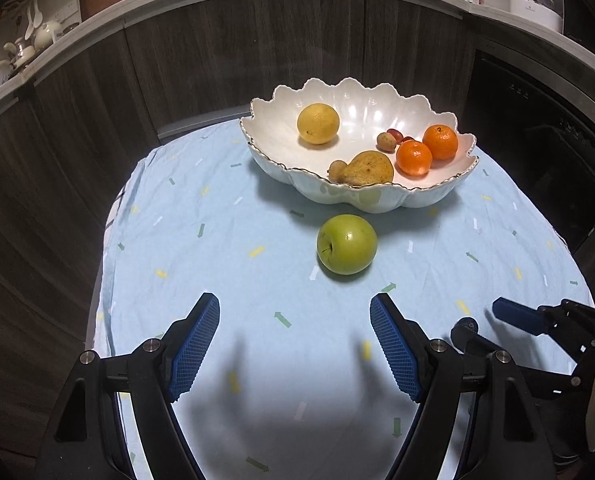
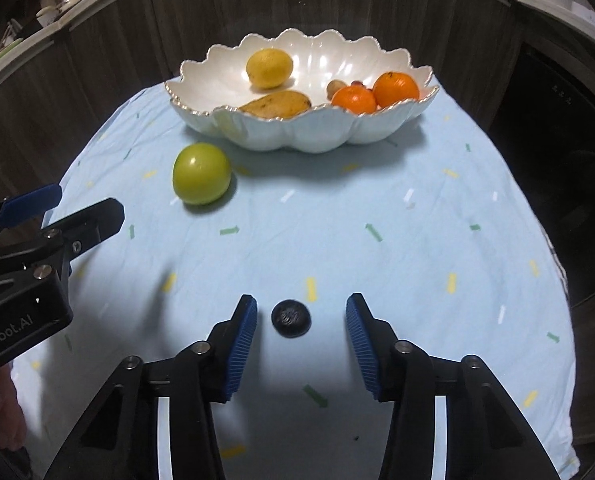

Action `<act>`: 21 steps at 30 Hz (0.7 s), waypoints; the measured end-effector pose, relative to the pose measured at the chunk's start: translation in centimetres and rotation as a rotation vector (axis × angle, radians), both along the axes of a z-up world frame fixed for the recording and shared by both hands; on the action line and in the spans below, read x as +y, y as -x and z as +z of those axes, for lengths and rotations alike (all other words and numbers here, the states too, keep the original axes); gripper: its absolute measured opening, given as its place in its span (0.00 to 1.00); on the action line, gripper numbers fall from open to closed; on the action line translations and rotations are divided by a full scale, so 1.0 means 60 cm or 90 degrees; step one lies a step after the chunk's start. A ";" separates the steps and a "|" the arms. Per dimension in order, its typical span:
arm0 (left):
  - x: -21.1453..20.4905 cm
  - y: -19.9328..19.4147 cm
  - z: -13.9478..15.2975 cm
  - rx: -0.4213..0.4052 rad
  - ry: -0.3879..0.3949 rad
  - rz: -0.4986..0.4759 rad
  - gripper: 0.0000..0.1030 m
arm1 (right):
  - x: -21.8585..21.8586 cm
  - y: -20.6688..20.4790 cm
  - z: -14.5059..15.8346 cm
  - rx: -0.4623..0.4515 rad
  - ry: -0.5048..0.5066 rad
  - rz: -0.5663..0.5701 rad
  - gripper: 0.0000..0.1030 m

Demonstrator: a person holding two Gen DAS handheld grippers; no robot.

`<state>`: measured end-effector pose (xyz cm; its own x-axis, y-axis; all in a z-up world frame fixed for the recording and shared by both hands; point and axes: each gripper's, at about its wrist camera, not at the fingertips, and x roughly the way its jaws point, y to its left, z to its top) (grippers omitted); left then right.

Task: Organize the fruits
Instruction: 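Close the right tool on the dark berry while the left tool grasps the green apple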

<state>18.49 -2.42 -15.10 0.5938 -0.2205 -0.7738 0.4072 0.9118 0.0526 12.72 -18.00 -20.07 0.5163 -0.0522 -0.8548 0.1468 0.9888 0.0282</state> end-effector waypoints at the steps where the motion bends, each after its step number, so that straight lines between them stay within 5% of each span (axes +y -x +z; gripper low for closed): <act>1: 0.001 0.000 -0.001 0.001 0.000 0.001 0.75 | 0.000 -0.001 -0.002 0.002 -0.001 0.001 0.42; 12: 0.006 -0.003 -0.009 0.005 0.007 0.005 0.75 | 0.006 -0.005 -0.018 0.010 -0.007 0.017 0.23; 21: -0.019 -0.027 -0.025 0.010 0.012 -0.020 0.75 | -0.004 -0.012 -0.013 0.001 -0.008 0.008 0.22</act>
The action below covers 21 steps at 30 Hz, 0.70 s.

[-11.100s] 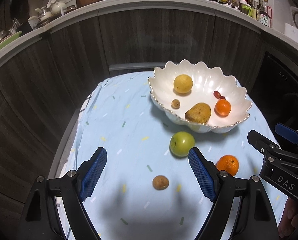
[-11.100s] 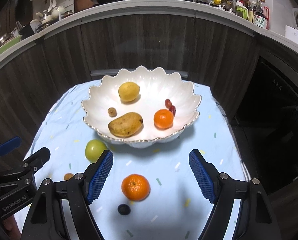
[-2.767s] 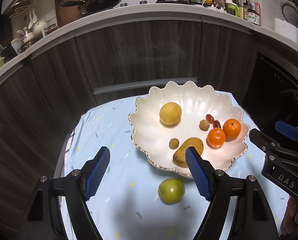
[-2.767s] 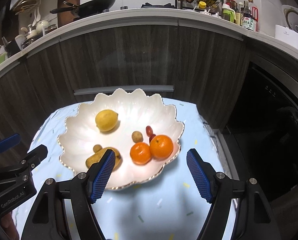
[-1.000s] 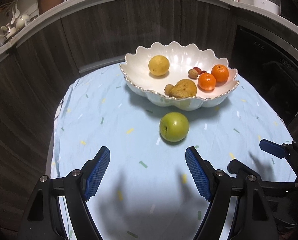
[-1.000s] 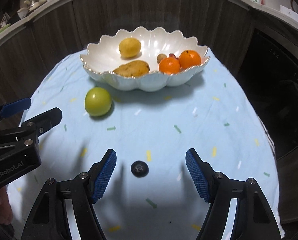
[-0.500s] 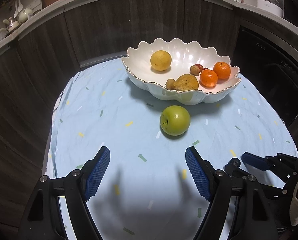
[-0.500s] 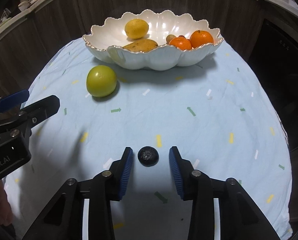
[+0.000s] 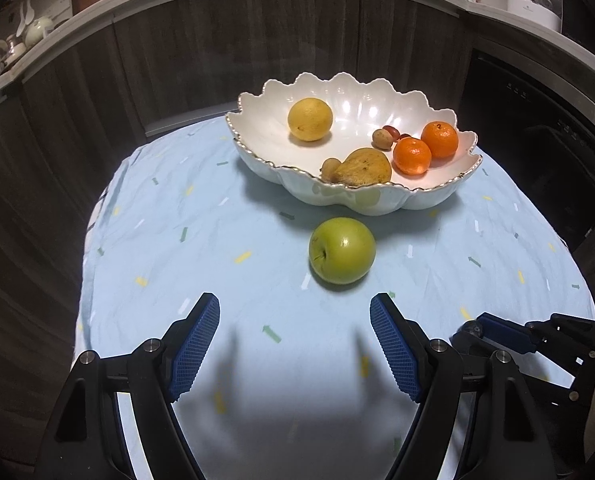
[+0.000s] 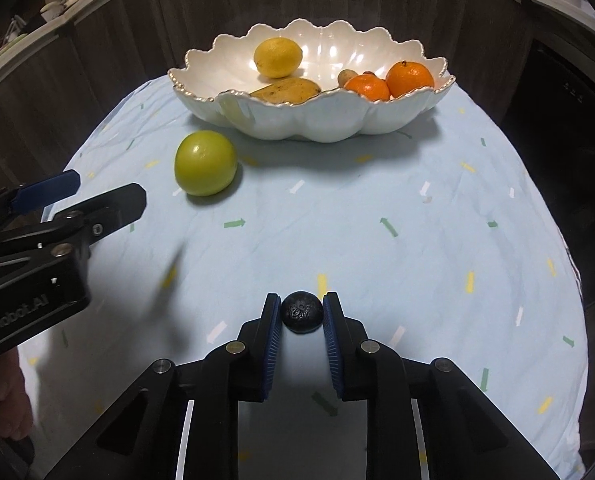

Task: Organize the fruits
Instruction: 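Close the right tool on the dark berry while the left tool grasps the green apple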

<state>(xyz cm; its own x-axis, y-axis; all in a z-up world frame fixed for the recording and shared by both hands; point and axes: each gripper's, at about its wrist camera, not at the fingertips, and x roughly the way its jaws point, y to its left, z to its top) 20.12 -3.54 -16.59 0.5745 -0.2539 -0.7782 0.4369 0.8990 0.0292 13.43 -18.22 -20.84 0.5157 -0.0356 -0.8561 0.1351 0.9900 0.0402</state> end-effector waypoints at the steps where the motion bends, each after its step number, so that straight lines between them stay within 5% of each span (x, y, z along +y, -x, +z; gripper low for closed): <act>1: -0.002 -0.004 -0.001 0.001 0.001 -0.002 0.75 | -0.002 -0.002 0.001 -0.002 0.001 -0.003 0.22; 13: -0.044 -0.045 -0.033 0.025 0.018 -0.045 0.73 | -0.041 -0.024 0.013 -0.025 0.017 -0.041 0.22; 21: -0.068 -0.066 -0.051 0.036 0.014 -0.064 0.60 | -0.055 -0.036 0.015 -0.031 0.018 -0.054 0.22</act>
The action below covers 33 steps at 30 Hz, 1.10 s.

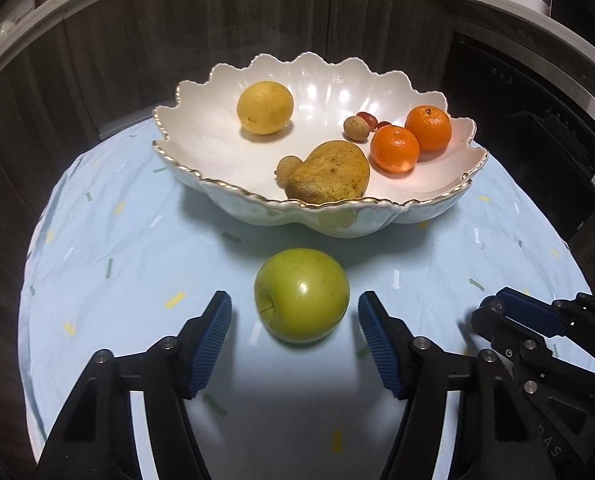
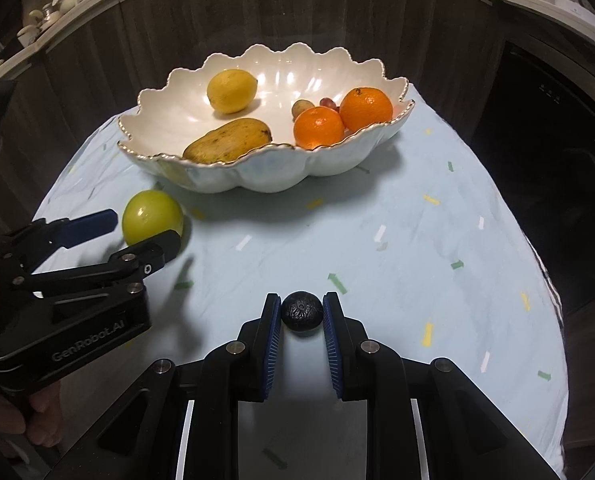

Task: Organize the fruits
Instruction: 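Close the right tool on the dark berry while the left tool grasps the green apple, then lift and carry the green apple and dark berry over the white bowl with both tools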

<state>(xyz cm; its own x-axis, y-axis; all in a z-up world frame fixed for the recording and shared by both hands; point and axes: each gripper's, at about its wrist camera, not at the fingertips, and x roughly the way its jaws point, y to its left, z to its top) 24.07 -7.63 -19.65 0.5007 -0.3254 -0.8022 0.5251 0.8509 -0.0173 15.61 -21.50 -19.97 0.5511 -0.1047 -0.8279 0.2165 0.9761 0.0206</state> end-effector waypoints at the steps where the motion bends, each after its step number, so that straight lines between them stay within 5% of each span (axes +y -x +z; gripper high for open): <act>1: -0.004 -0.002 -0.002 0.001 -0.001 -0.002 0.59 | -0.002 -0.001 -0.001 0.001 -0.001 -0.001 0.22; 5: -0.014 -0.008 -0.011 0.005 -0.009 -0.005 0.48 | -0.011 -0.006 -0.006 0.004 -0.008 -0.008 0.22; 17: -0.006 -0.001 -0.003 -0.001 -0.009 0.017 0.47 | -0.014 -0.003 0.000 -0.005 -0.012 -0.007 0.22; 33: 0.022 0.039 0.080 -0.044 0.000 0.064 0.47 | -0.013 0.008 0.070 -0.063 -0.016 0.009 0.22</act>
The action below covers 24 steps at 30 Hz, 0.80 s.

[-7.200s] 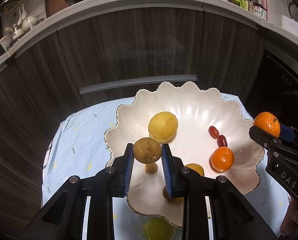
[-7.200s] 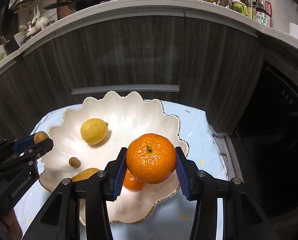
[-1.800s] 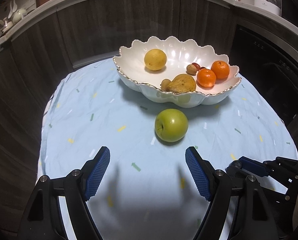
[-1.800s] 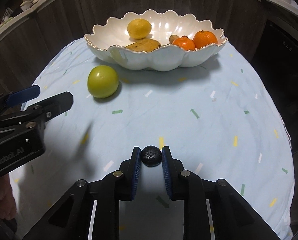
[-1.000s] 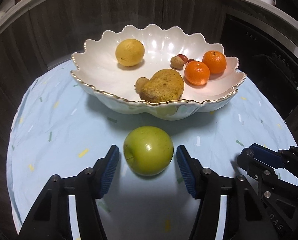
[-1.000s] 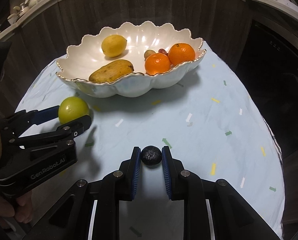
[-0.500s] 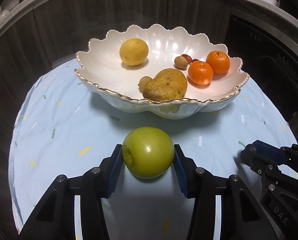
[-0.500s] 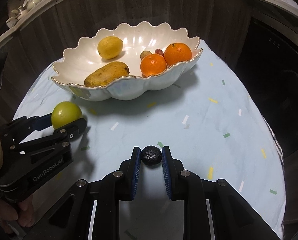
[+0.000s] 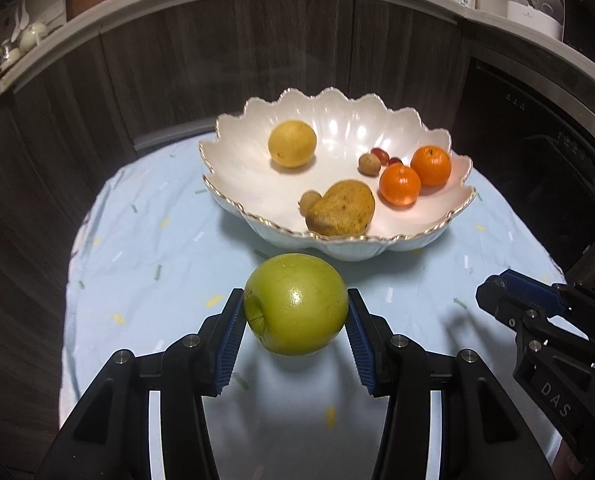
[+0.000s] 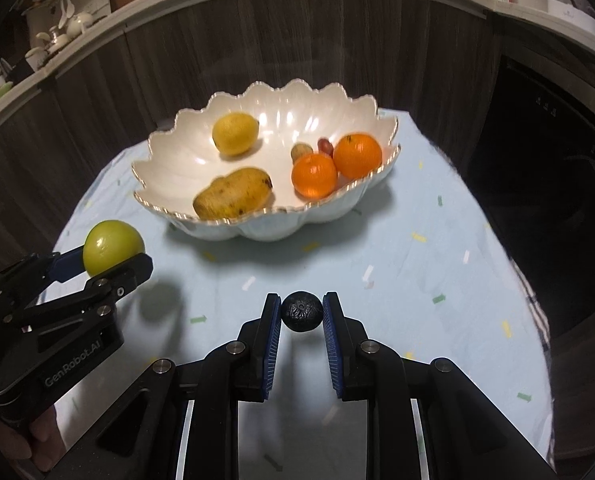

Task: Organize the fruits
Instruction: 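Lift and carry the green apple and dark berry over the white bowl with both tools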

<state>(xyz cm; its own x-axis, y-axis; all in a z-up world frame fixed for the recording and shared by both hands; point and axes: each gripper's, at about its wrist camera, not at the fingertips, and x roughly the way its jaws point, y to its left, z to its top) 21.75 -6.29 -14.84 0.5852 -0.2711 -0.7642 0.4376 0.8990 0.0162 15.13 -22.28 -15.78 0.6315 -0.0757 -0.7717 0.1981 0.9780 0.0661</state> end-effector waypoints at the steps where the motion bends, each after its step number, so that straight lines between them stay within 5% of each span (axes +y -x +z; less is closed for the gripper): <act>1: 0.000 0.002 0.008 -0.005 -0.001 0.002 0.47 | -0.001 0.000 0.006 -0.004 0.001 0.001 0.22; 24: -0.022 -0.036 0.106 -0.054 -0.003 -0.016 0.47 | -0.024 -0.047 0.107 -0.072 0.005 0.005 0.22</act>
<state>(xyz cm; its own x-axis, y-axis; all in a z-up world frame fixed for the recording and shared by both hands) 23.91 -7.61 -8.47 0.6408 -0.2830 -0.7136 0.4575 0.8873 0.0590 17.94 -23.74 -9.37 0.7154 -0.0767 -0.6945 0.1827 0.9799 0.0800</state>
